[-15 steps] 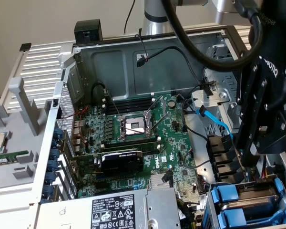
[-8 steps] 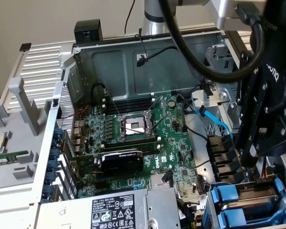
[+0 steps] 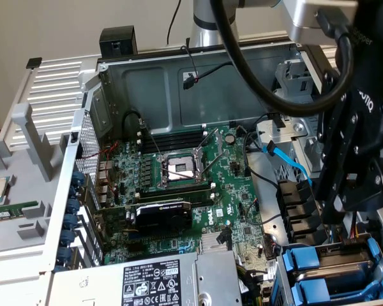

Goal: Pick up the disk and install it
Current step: 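Insert the first disk wire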

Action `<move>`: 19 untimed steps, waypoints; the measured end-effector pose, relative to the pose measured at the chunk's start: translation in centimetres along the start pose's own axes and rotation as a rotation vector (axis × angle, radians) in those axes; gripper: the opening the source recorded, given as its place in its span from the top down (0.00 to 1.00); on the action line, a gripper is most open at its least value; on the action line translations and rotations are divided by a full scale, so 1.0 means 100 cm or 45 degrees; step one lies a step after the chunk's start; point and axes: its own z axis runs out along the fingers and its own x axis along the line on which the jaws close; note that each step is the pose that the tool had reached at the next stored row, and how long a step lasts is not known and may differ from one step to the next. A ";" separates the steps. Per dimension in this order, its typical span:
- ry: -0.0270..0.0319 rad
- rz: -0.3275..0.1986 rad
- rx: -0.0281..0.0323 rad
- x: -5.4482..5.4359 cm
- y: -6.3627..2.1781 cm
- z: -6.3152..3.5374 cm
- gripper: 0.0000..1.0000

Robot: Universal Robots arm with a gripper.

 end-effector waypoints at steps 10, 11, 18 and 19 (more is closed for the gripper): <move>-0.0076 0.014 -0.0040 0.002 -0.0018 0.0018 0.67; -0.0096 0.015 -0.0043 0.002 -0.0019 0.0020 0.67; -0.0344 0.017 -0.0082 0.004 -0.0021 0.0025 0.76; -0.0379 0.017 -0.0087 0.004 -0.0021 0.0025 0.82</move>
